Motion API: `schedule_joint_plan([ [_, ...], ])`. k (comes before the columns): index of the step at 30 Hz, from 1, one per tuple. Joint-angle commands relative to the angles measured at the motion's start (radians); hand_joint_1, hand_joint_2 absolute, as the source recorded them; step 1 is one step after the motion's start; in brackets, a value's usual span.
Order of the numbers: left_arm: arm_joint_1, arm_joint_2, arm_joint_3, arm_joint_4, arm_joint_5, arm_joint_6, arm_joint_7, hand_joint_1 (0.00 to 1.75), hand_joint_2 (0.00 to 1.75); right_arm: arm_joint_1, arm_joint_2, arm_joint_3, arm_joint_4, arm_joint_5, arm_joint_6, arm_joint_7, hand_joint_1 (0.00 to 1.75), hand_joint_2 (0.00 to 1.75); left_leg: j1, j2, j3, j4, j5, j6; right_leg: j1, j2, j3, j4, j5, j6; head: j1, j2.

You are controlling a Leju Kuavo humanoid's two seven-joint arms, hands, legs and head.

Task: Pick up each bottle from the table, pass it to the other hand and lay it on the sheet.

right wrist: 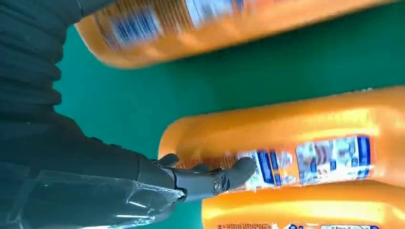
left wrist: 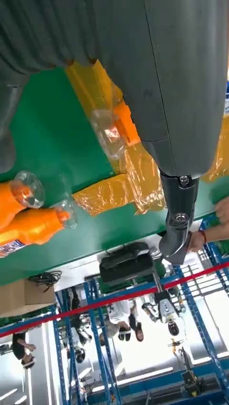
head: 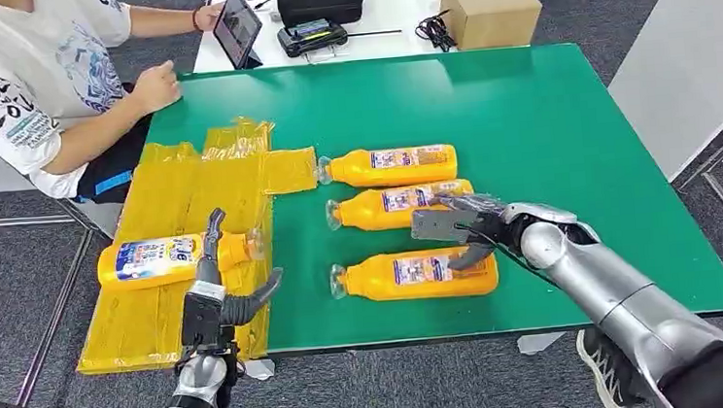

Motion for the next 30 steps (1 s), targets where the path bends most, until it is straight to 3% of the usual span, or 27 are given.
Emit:
schedule_joint_plan([
  [1, -0.048, 0.004, -0.017, 0.073, 0.013, -0.005, -0.002, 0.0, 1.75, -0.13, -0.017, 0.145, 0.069, -0.044, 0.024, 0.021, 0.0, 1.75, 0.0, 0.002, 0.002, 0.001, -0.001, -0.001, 0.0, 0.001, 0.001, 0.001, -0.001, -0.002, 0.0, 0.0],
  [12, -0.048, 0.004, -0.017, 0.073, 0.013, -0.005, -0.002, 0.0, 1.75, -0.13, -0.017, 0.145, 0.069, -0.044, 0.024, 0.021, 0.0, 1.75, 0.0, 0.002, 0.003, 0.001, -0.002, -0.001, 0.001, 0.001, 0.002, 0.001, -0.001, -0.002, 0.0, 0.0],
  [13, -0.054, -0.001, -0.025, 0.085, 0.03, -0.021, -0.006, 0.0, 1.75, -0.221, -0.033, 0.246, 0.059, -0.137, 0.098, 0.044, 0.0, 1.75, 0.0, 0.001, 0.002, 0.0, -0.001, -0.001, 0.001, 0.0, 0.002, 0.0, -0.001, -0.002, 0.0, 0.0],
  [15, -0.062, -0.003, -0.042, 0.104, 0.032, -0.029, -0.011, 0.0, 1.75, -0.275, -0.056, 0.317, 0.034, -0.228, 0.134, 0.066, 0.0, 1.75, 0.001, 0.001, 0.005, 0.001, -0.002, -0.002, 0.002, 0.0, 0.005, 0.0, -0.002, -0.003, 0.0, 0.0],
  [25, -0.032, 0.005, -0.037, 0.02, 0.04, -0.01, -0.026, 0.0, 1.75, -0.327, -0.078, 0.342, -0.035, -0.311, -0.031, 0.05, 0.0, 1.75, 0.0, 0.002, 0.002, 0.002, -0.002, -0.001, 0.0, 0.002, 0.001, 0.002, -0.001, -0.001, 0.0, 0.0],
  [30, -0.023, 0.007, -0.023, 0.03, 0.026, -0.009, -0.015, 0.0, 1.75, -0.298, -0.119, 0.337, -0.147, -0.305, -0.046, 0.061, 0.0, 1.75, 0.0, 0.0, 0.002, 0.001, -0.001, -0.001, 0.0, 0.0, 0.001, 0.001, 0.0, 0.0, 0.0, 0.0],
])
